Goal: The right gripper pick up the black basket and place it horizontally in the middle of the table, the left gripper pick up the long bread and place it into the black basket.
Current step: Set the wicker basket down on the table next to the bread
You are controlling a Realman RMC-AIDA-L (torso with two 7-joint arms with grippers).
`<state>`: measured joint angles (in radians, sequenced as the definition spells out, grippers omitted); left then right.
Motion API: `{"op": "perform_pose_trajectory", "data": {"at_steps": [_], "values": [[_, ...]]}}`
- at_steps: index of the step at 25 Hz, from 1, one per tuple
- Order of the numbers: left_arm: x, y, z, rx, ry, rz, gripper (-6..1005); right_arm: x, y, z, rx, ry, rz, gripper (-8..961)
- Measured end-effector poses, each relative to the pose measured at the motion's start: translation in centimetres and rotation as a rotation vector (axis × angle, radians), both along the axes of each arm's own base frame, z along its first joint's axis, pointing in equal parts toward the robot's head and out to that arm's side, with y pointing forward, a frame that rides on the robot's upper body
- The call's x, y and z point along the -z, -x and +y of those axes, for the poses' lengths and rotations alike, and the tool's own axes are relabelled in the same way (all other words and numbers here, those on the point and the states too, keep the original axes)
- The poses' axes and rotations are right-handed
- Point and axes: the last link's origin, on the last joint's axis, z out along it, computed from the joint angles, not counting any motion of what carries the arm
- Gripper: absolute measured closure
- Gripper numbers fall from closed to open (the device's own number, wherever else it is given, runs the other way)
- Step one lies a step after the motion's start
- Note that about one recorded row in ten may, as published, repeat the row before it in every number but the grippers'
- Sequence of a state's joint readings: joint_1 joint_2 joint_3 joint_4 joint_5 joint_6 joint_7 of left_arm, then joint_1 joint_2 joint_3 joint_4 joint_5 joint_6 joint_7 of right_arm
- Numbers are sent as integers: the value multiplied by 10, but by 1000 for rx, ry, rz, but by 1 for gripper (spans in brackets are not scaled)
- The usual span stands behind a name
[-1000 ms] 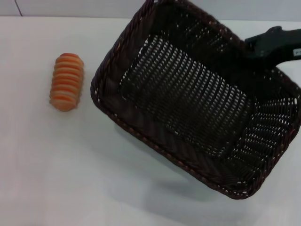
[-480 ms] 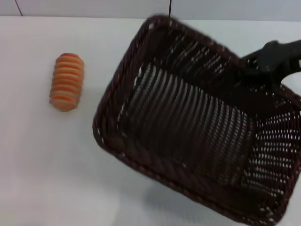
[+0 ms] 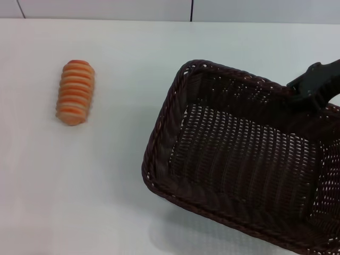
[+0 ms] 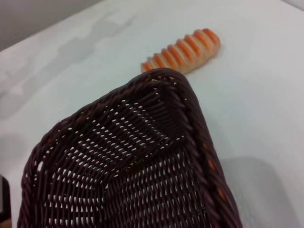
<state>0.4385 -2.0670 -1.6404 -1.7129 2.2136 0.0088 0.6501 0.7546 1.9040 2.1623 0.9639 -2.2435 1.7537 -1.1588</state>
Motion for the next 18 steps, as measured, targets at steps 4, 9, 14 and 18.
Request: {"op": "perform_pose_trajectory", "data": {"at_steps": [4, 9, 14, 18], "values": [[3, -1, 2, 4, 7, -4, 185, 3, 7, 4, -60, 26, 20, 792], [3, -1, 3, 7, 9, -4, 185, 10, 16, 4, -107, 64, 49, 792], [3, -2, 4, 11, 12, -1, 185, 22, 15, 1, -117, 103, 39, 792], [2, -4, 5, 16, 14, 10, 185, 23, 11, 0, -108, 100, 25, 792]]}}
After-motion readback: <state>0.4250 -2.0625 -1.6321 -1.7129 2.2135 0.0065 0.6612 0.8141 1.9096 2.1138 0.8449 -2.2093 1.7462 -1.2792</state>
